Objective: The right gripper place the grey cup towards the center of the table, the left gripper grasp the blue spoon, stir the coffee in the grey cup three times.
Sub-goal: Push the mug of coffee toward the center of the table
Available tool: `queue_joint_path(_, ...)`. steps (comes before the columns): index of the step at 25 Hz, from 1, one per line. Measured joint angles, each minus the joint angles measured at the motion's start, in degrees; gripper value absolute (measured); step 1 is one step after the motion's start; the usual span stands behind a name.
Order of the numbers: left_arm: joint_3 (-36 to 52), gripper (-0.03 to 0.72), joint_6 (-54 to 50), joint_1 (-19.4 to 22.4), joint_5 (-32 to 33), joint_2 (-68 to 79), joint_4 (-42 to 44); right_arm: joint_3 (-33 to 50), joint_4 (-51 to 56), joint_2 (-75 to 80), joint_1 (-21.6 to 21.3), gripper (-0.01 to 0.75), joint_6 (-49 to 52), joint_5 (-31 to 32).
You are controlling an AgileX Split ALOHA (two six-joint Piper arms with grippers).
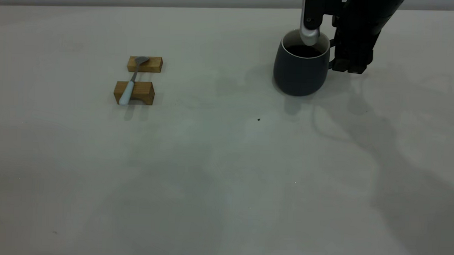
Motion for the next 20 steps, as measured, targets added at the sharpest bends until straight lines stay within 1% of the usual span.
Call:
queue_joint_path(2,0.0,0.507,0.0,0.0,0.0,0.0,0.0,0.1,-0.2,-0.7,0.0,0.591,0.0,-0.5)
queue_joint_path(12,0.0,0.507,0.0,0.0,0.0,0.0,0.0,0.2,-2.7,0.6,-0.1,0.591,-0.2,-9.0)
queue_joint_path(20,0.0,0.507,0.0,0.0,0.0,0.0,0.0,0.2,-3.0,3.2,-0.1,0.591,-0.2,-12.3)
